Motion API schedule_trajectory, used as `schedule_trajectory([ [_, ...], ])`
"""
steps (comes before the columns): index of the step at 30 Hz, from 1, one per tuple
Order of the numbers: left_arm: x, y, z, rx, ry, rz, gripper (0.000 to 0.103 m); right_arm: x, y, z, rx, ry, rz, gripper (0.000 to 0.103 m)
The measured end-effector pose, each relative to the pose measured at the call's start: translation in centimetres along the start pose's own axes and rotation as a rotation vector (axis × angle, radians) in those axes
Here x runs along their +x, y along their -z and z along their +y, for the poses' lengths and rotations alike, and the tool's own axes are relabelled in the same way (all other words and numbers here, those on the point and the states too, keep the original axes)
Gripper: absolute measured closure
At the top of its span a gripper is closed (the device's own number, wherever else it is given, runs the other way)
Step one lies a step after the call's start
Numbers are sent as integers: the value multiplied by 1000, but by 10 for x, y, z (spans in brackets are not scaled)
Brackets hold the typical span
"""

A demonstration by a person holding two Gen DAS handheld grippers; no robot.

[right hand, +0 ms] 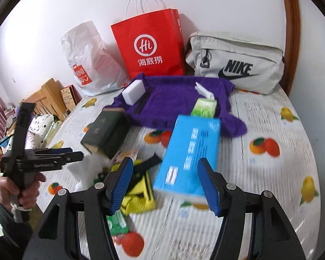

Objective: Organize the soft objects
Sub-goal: 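Grasp the white cloth gloves with the left tool while the right tool approaches the green sachet, then grasp the green sachet with the right tool while the left tool lifts the gloves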

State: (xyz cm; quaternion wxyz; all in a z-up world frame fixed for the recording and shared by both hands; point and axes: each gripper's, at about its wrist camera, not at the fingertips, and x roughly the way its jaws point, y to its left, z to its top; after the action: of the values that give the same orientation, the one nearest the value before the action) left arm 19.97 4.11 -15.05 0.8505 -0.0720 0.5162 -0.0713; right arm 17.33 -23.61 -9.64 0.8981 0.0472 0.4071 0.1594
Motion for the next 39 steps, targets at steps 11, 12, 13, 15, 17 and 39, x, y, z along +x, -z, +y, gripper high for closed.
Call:
schedule_trajectory([
  [11, 42, 19, -13, 47, -109, -3, 33, -11, 53, 2, 33, 21, 18, 41],
  [12, 43, 20, -12, 49, -112, -13, 33, -10, 55, 2, 32, 17, 22, 41],
  [13, 45, 22, -11, 44, -112, -20, 46, -8, 59, 4, 27, 11, 28, 41],
  [15, 44, 24, -9, 40, -106, -42, 66, -5, 64, 7, 18, 6, 36, 41],
  [17, 41, 27, -5, 42, -75, -48, 85, 0, 69, 12, 12, -10, 46, 41],
  [39, 9, 60, 56, -83, -70, -84, 86, 88, 103, 95, -226, -113, 186, 23],
])
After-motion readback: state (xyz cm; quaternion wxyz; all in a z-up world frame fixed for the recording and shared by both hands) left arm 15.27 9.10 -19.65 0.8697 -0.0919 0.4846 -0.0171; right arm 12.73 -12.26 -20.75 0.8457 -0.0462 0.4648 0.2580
